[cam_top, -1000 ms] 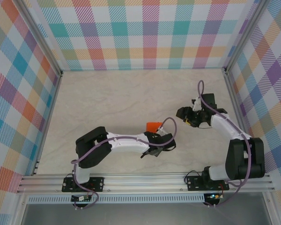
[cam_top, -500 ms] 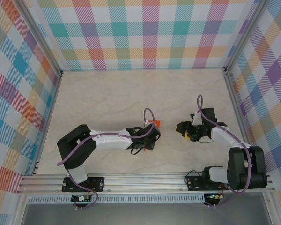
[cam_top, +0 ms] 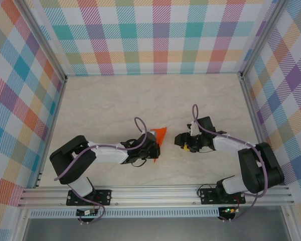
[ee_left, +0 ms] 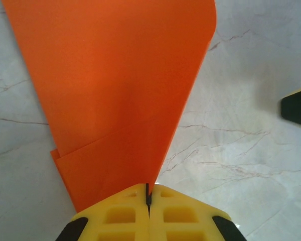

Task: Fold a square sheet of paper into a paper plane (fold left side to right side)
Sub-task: Fold the wing for the fifth time at the center of the table.

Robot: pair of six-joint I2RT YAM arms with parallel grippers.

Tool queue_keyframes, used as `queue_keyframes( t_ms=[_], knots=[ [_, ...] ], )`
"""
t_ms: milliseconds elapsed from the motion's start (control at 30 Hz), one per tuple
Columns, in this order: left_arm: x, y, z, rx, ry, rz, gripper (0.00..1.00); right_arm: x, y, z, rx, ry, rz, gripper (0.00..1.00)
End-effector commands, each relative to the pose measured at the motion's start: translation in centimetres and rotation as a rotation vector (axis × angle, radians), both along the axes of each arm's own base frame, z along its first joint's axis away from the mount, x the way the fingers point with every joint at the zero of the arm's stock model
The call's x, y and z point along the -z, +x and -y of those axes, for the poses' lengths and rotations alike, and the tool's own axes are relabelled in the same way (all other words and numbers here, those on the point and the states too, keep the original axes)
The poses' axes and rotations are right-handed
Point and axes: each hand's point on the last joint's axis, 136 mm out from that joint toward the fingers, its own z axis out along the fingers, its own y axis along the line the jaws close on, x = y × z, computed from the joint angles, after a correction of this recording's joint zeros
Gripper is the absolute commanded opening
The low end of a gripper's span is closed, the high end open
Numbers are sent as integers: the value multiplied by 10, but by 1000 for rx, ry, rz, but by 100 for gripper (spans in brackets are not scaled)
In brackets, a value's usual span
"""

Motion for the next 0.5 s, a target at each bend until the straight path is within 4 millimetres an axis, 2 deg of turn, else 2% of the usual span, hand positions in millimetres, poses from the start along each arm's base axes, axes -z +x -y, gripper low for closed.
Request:
queue_keyframes(
  t_ms=[0,100,300,467],
  knots=[
    [-21,9,9,-45,-172,0,2,-15,23,-30,13,79,60,59],
    [-22,12,6,-69,-231,-21,1,-18,32,-47,18,105,75,55],
    [-24,16,9,-104,-379,-61,0,-18,39,-58,21,109,84,55],
    [-23,18,9,-124,-417,-74,0,-13,41,-66,10,111,76,55]
  ],
)
